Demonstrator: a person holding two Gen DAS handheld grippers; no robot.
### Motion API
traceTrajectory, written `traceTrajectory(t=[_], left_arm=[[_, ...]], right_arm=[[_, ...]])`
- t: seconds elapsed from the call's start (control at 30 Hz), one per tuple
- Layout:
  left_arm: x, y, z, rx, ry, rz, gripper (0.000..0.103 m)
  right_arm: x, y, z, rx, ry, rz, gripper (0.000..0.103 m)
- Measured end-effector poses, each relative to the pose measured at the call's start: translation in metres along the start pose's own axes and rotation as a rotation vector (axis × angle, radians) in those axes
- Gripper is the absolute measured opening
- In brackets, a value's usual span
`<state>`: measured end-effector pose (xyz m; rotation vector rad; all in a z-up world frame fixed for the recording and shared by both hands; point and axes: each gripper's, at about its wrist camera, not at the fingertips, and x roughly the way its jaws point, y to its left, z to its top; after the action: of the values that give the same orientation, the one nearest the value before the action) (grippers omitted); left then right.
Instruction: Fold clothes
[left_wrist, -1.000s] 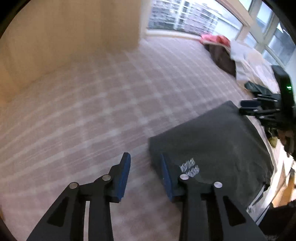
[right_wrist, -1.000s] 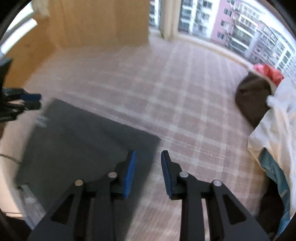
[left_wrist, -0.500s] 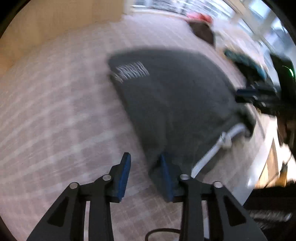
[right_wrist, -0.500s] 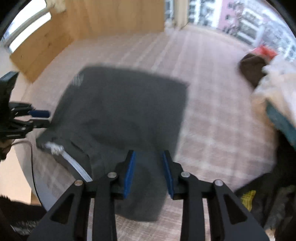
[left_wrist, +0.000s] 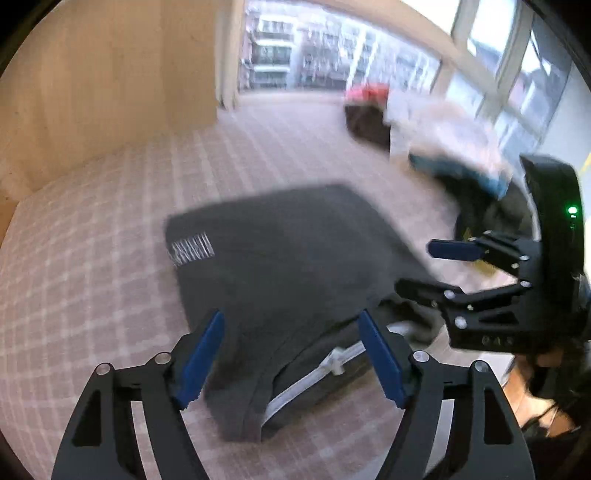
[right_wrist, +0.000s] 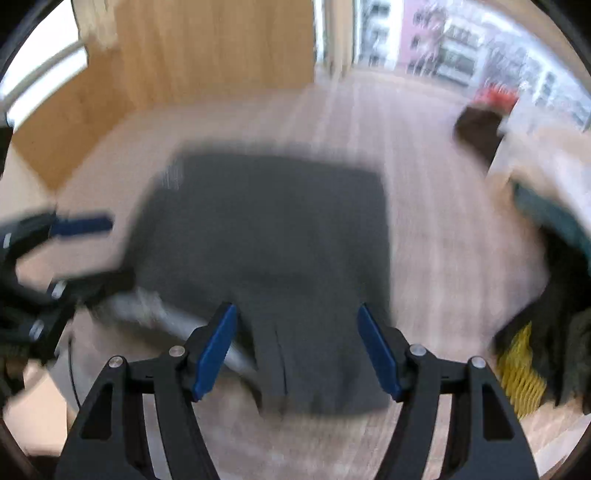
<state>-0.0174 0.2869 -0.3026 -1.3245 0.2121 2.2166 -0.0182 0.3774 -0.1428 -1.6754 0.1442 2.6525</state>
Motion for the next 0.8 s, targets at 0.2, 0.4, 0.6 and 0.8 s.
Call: traceTrajectory(t=[0.2,0.4,0.6,0.8], left_arm=[[0.045,0.028,-0.032,-0.089,0.09,-0.018,0.066],[0.081,0.076,-0.009,-0.308,0.029,-0.031,0.073],[0.163,0.076,0.003,-0.35,0.108,-0.029,0.073],[0.206,0.059,-0.003,-0.305,0.115,0.008,0.073]], right_arm=[[-0.033,-0.037,-0.012,0.062,-0.055,0.041,0.069],[-0.009,-0.096,0.049,0.248,-0.157,0.076,0.083],[0.053,-0.09,0.056,0.226,-0.011,0.1,0.084],[0.058,-0.077,0.049,0.151,-0.041,0.042,0.085]])
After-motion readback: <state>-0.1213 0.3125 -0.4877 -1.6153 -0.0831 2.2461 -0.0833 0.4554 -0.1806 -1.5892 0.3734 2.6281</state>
